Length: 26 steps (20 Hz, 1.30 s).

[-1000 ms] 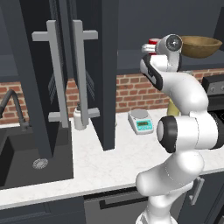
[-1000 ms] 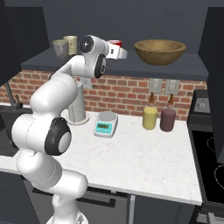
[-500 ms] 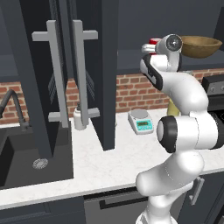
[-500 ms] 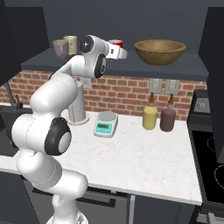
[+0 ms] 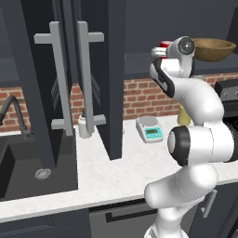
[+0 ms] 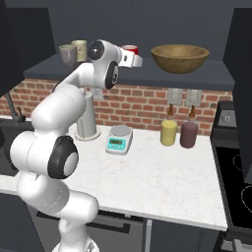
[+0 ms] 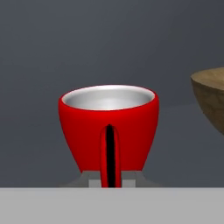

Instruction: Gather all objects into one cabinet and sort the glasses and bowls to opposite sides.

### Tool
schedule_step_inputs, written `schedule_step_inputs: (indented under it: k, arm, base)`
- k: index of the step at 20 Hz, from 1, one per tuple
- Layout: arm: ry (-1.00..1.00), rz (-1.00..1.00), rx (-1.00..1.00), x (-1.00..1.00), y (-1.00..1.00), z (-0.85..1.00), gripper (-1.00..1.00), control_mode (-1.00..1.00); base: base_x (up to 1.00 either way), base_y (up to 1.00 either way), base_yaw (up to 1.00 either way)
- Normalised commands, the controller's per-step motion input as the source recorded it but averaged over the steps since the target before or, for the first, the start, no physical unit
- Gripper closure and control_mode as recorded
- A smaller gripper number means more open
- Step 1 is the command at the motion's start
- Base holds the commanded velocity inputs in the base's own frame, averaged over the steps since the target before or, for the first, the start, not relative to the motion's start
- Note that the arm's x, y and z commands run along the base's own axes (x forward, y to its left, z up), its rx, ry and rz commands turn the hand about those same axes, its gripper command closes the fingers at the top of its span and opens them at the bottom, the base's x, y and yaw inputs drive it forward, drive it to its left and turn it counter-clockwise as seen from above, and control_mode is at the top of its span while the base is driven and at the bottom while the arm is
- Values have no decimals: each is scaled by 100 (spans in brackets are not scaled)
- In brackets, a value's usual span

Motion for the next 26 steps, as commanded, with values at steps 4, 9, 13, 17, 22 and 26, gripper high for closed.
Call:
schedule_step_inputs:
  k: [4, 9, 13, 17, 22, 26]
  arm:
    - [0, 0, 0, -45, 0, 0, 100, -100]
    - [0, 0, 0, -63, 0, 0, 100, -100]
    - [0, 0, 0, -47, 0, 0, 100, -100]
    - [0, 6, 0, -37, 2, 0, 100, -100]
    - [0, 17, 0, -30, 33, 0, 100, -100]
    - [0, 25, 0, -27, 57, 0, 100, -100]
  base:
    - [0, 0, 0]
    - [0, 0, 0]
    - [0, 0, 0]
    - [0, 0, 0]
    - [0, 0, 0]
    - [0, 0, 0]
